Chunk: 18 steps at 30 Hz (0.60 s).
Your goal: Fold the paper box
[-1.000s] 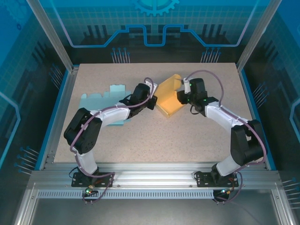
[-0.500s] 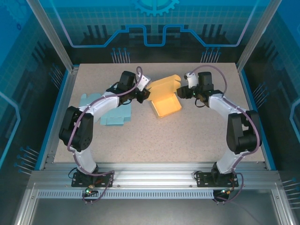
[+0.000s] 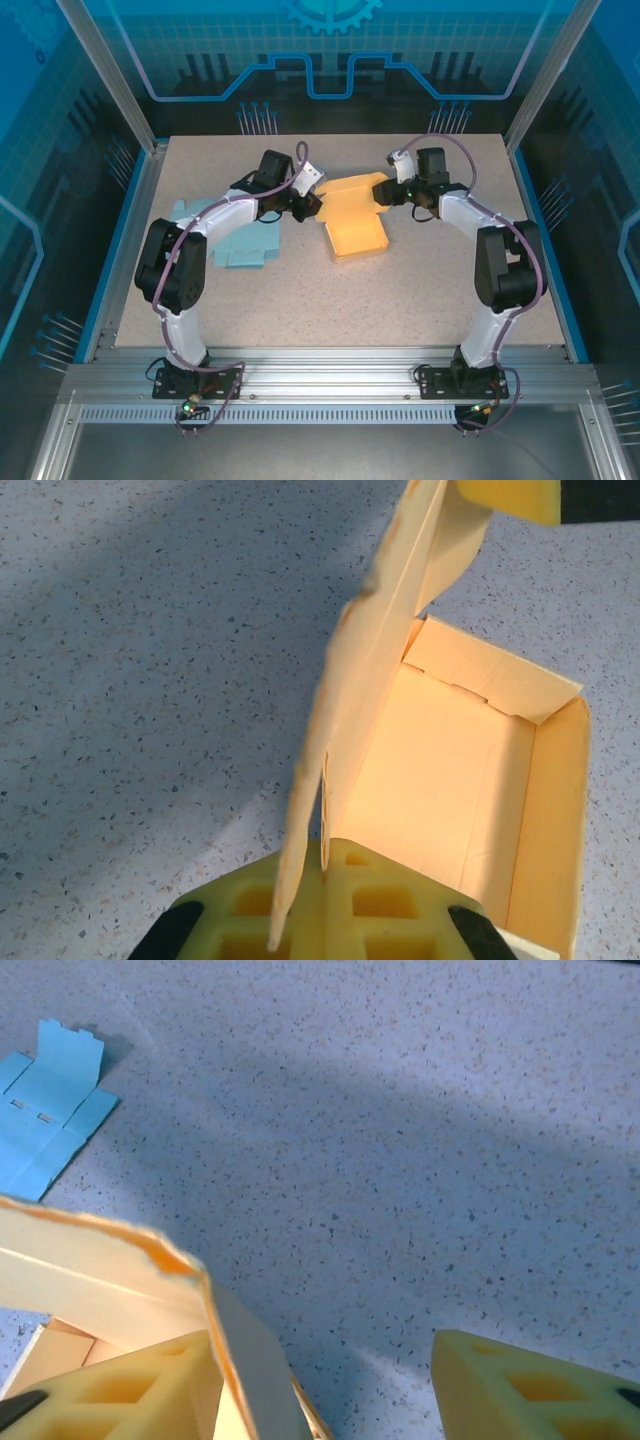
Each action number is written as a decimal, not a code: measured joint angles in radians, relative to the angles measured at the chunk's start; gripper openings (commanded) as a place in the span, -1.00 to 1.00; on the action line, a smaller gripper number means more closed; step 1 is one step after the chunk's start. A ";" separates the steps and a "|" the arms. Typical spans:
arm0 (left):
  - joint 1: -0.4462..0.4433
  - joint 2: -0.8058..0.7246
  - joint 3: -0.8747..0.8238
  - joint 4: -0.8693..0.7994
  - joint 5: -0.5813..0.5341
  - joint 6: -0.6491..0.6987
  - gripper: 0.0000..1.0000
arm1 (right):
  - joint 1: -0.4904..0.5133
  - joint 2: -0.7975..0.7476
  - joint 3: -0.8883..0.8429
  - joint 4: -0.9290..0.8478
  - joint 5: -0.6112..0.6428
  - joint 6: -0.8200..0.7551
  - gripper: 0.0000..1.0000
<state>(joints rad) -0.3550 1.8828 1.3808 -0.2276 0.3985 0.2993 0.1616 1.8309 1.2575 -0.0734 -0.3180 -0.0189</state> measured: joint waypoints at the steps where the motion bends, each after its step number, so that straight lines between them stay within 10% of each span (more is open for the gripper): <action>1: 0.000 0.002 0.001 0.000 0.000 0.000 -1.00 | 0.000 0.002 0.000 -0.003 -0.001 0.000 0.10; 18: 0.000 0.018 0.004 0.021 -0.009 -0.017 -1.00 | 0.006 -0.036 -0.081 0.006 0.022 0.027 -0.84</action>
<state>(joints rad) -0.3553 1.9003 1.3849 -0.2062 0.3897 0.2825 0.1680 1.7950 1.1763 -0.0673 -0.2958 0.0086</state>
